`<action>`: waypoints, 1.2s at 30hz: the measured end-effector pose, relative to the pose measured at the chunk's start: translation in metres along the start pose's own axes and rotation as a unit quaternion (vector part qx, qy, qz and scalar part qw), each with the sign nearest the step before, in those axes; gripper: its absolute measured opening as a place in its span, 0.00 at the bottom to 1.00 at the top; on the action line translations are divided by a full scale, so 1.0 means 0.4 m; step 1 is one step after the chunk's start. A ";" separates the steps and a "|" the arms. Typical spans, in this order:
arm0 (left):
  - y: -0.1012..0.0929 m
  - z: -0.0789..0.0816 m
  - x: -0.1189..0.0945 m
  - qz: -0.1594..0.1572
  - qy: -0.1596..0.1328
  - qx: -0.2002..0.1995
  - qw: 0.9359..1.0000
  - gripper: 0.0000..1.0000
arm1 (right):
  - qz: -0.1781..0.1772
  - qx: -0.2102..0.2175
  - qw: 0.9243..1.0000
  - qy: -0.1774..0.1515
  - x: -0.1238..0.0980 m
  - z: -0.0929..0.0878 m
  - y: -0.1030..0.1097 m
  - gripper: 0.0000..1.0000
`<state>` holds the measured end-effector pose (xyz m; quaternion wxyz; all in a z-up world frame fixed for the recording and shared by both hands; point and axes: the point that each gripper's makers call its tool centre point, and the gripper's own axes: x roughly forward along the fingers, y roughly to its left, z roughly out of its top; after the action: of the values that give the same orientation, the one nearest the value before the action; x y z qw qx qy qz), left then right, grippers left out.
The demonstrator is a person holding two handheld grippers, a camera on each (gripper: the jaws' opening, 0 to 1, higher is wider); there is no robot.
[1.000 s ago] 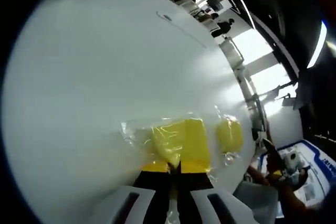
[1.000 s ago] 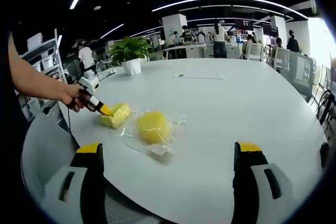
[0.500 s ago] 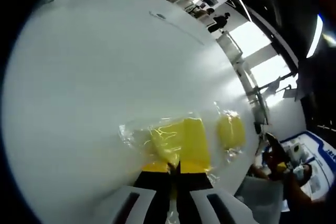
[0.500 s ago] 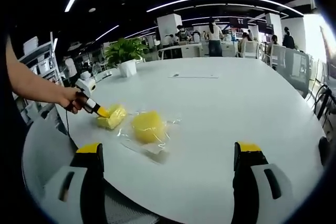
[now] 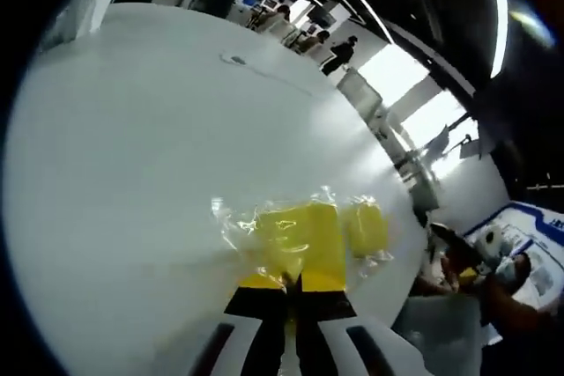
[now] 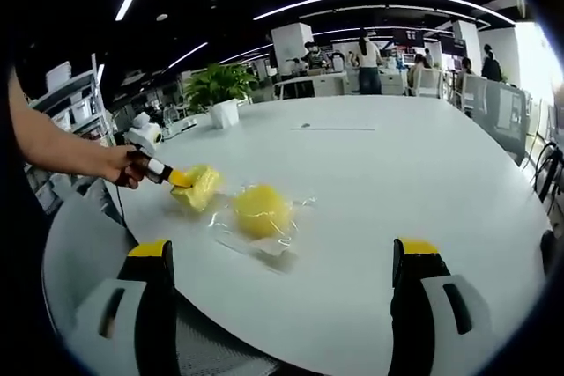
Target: Compare the silicone blocks by pressing each to a similar depth, holding the contact briefly, and releasing to observe deformation and rebound differences across the visible hardness samples.
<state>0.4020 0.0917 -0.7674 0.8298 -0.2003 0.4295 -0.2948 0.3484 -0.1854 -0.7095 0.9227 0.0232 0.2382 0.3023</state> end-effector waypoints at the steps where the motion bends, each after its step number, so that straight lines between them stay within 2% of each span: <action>1: 0.001 0.010 -0.005 0.002 -0.012 0.014 1.000 0.00 | 0.001 -0.002 1.000 0.000 0.001 0.002 0.000 0.96; 3: -0.014 0.035 -0.013 -0.018 -0.040 0.010 0.999 0.00 | 0.002 -0.003 1.000 -0.003 0.001 0.010 0.005 0.96; 4: -0.012 0.045 -0.026 -0.008 -0.048 0.008 0.999 0.00 | 0.002 -0.003 1.000 -0.006 0.001 0.018 0.008 0.96; 9: -0.047 0.091 -0.064 -0.007 -0.079 0.065 0.995 0.00 | 0.008 -0.013 1.000 -0.012 0.007 0.044 0.019 0.96; 12: -0.069 0.115 -0.084 -0.014 -0.096 0.081 0.992 0.00 | 0.010 -0.020 1.000 -0.016 0.009 0.061 0.018 0.96; 17: -0.118 0.177 -0.136 -0.023 -0.138 0.115 0.983 0.00 | 0.012 -0.026 0.999 -0.032 0.007 0.117 0.018 0.96; 23: -0.183 0.262 -0.207 -0.030 -0.197 0.155 0.968 0.01 | 0.019 -0.031 0.998 -0.055 0.003 0.198 0.029 0.96; 26: -0.220 0.303 -0.247 -0.032 -0.230 0.179 0.956 0.01 | 0.026 -0.039 0.997 -0.062 0.004 0.239 0.044 0.96; 31: -0.274 0.336 -0.294 -0.038 -0.260 0.211 0.941 0.01 | 0.044 -0.067 0.995 -0.067 0.009 0.301 0.080 0.96; 36: -0.306 0.346 -0.321 -0.048 -0.278 0.225 0.933 0.01 | 0.065 -0.081 0.991 -0.081 0.014 0.362 0.117 0.96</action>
<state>0.4196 0.0962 -0.5430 0.9242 -0.1026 0.0942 -0.3557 0.3924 -0.1292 -0.5751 0.9159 -0.0121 0.1355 0.3776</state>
